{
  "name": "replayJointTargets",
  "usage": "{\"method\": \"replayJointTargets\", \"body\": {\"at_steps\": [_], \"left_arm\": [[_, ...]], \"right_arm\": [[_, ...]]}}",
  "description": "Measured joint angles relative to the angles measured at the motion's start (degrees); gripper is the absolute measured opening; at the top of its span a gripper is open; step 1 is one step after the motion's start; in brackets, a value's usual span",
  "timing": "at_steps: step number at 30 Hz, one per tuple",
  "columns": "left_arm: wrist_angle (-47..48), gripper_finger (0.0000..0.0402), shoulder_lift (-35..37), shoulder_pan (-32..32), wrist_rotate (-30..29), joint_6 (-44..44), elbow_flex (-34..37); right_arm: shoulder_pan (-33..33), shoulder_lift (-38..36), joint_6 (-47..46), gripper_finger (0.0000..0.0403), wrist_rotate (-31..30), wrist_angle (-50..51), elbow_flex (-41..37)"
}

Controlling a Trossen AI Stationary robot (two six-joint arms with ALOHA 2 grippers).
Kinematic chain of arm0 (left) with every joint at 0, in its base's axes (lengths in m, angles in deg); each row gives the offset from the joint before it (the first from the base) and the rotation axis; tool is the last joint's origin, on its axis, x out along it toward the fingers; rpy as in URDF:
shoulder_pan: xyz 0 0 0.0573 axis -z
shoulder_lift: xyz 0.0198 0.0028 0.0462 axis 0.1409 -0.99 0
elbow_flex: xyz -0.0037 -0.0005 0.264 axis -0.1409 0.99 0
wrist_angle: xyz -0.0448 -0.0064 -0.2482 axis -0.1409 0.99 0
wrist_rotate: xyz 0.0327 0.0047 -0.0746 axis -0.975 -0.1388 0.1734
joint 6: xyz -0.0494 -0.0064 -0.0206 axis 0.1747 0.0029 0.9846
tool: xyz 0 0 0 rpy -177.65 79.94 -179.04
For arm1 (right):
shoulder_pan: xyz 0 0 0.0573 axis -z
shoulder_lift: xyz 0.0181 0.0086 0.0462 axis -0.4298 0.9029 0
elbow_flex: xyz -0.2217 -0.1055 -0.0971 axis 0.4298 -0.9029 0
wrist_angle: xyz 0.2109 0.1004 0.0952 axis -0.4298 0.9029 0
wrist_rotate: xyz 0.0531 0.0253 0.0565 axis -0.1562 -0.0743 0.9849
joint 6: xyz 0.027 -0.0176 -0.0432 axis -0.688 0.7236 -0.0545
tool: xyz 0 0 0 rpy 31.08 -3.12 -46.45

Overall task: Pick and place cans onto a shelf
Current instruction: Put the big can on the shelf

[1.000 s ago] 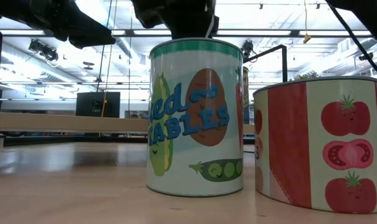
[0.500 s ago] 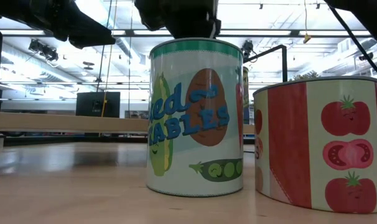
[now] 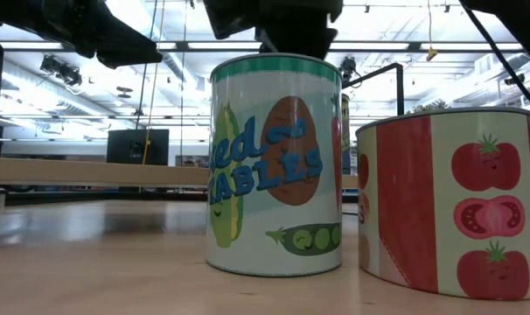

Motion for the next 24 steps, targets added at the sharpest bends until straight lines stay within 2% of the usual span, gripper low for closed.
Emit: {"method": "replayJointTargets", "body": {"at_steps": [7,15,24], "left_arm": [[0.0,0.0243,0.0,0.0,0.0,0.0,0.0],[0.0,0.0243,0.0,0.0,0.0,0.0,0.0],[0.1,0.0243,0.0,0.0,0.0,0.0,0.0]], "right_arm": [[-0.3,0.0,-0.8,0.0397,-3.5,1.5,0.1],[-1.4,-0.3,-0.8,0.0389,-4.2,1.5,0.1],[-2.4,-4.1,-2.5,0.0382,-8.0,1.5,0.2]]}}
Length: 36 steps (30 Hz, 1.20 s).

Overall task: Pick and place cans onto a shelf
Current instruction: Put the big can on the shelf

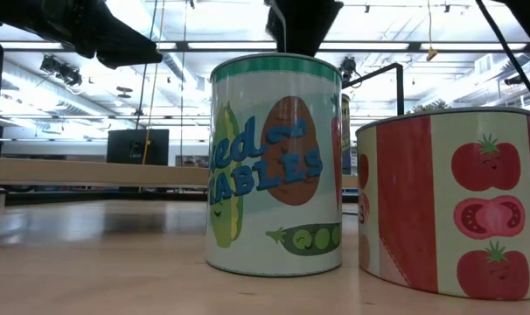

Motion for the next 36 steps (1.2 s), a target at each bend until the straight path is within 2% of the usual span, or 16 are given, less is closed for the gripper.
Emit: {"method": "replayJointTargets", "body": {"at_steps": [4,8,15,20,29,36], "left_arm": [[0.0,0.0243,0.0,0.0,0.0,0.0,0.0],[0.0,0.0243,0.0,0.0,0.0,0.0,0.0],[0.0,0.0243,0.0,0.0,0.0,0.0,0.0],[0.0,0.0243,0.0,0.0,0.0,0.0,0.0],[-0.1,0.0243,0.0,0.0,0.0,0.0,0.0],[-0.1,0.0243,0.0,0.0,0.0,0.0,0.0]], "right_arm": [[-0.4,-2.0,-2.6,0.0382,-0.6,0.0,0.0],[-2.3,-2.4,-3.1,0.0382,-4.2,-0.8,0.0],[-6.5,-2.4,2.7,0.0382,-11.9,-12.3,-1.8],[-8.1,-2.4,5.9,0.0382,-18.7,-15.4,-5.4],[-8.1,-2.4,4.1,0.0378,-21.1,-13.2,-9.9],[-7.3,-2.4,-2.1,0.0374,-23.4,-5.5,-10.2]]}}
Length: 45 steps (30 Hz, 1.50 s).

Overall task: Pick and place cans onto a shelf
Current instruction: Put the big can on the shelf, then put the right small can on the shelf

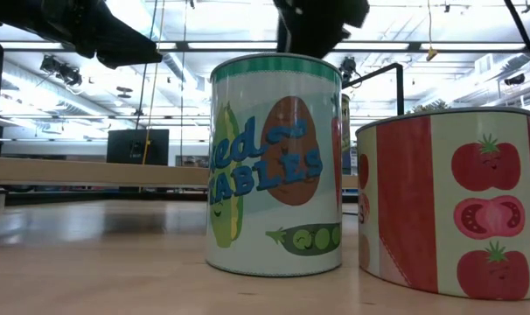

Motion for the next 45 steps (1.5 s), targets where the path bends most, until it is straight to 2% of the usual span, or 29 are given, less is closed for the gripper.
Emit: {"method": "replayJointTargets", "body": {"at_steps": [6,20,25,36,40,45], "left_arm": [[0.0,0.0243,0.0,0.0,0.0,0.0,0.0],[0.0,0.0243,0.0,0.0,0.0,0.3,0.0],[0.1,0.0243,0.0,0.0,0.0,0.3,0.0],[0.2,0.0243,0.0,0.0,0.1,0.4,0.0],[0.0,0.0243,0.0,0.0,0.1,0.3,0.0],[-0.1,0.0243,0.0,0.0,0.1,0.4,0.0]], "right_arm": [[-0.1,0.0,-3.9,0.0373,-0.5,4.4,0.4],[-0.5,-0.3,-4.4,0.0373,-0.5,5.5,3.6],[-0.6,-0.6,-4.6,0.0373,2.5,5.5,3.6],[-2.8,-6.9,-11.5,0.0373,4.6,5.2,3.6],[-4.9,-7.2,-11.9,0.0373,7.7,0.1,3.6],[-6.0,-6.7,-12.3,0.0373,17.4,-3.3,3.6]]}}
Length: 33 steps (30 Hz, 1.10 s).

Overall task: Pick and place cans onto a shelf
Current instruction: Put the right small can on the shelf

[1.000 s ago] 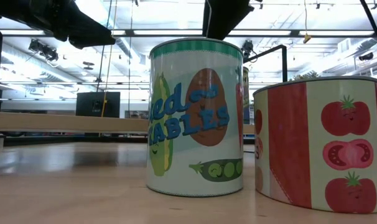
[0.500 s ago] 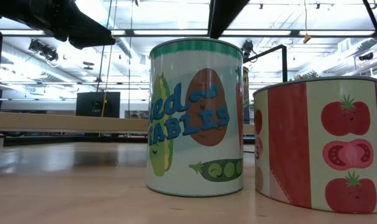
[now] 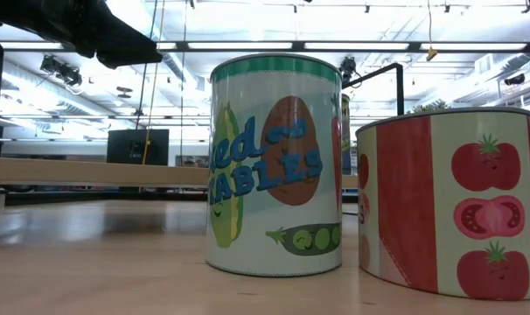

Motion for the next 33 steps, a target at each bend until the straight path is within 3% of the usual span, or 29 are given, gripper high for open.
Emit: {"method": "replayJointTargets", "body": {"at_steps": [3,7,11,19,27,33], "left_arm": [[0.0,0.0243,0.0,0.0,0.0,1.0,0.0],[0.0,0.0243,0.0,0.0,0.0,1.1,0.0],[0.0,0.0243,0.0,0.0,0.0,1.1,0.0],[0.2,0.0243,0.0,0.0,0.3,1.1,0.0],[0.0,0.0243,0.0,0.0,0.3,1.1,0.0],[0.0,0.0243,0.0,0.0,0.3,1.1,0.0]], "right_arm": [[0.5,0.0,-1.8,0.0373,8.1,-0.8,0.0],[0.6,0.0,-7.9,0.0373,15.6,6.6,0.0],[-0.4,-0.4,-14.6,0.0373,23.6,8.4,-5.3],[-6.5,-4.1,-24.7,0.0373,28.6,8.6,-22.0],[-11.7,-13.9,-35.6,0.0373,34.7,3.7,-38.2],[-15.6,-17.7,-38.7,0.0373,39.0,2.1,-49.2]]}}
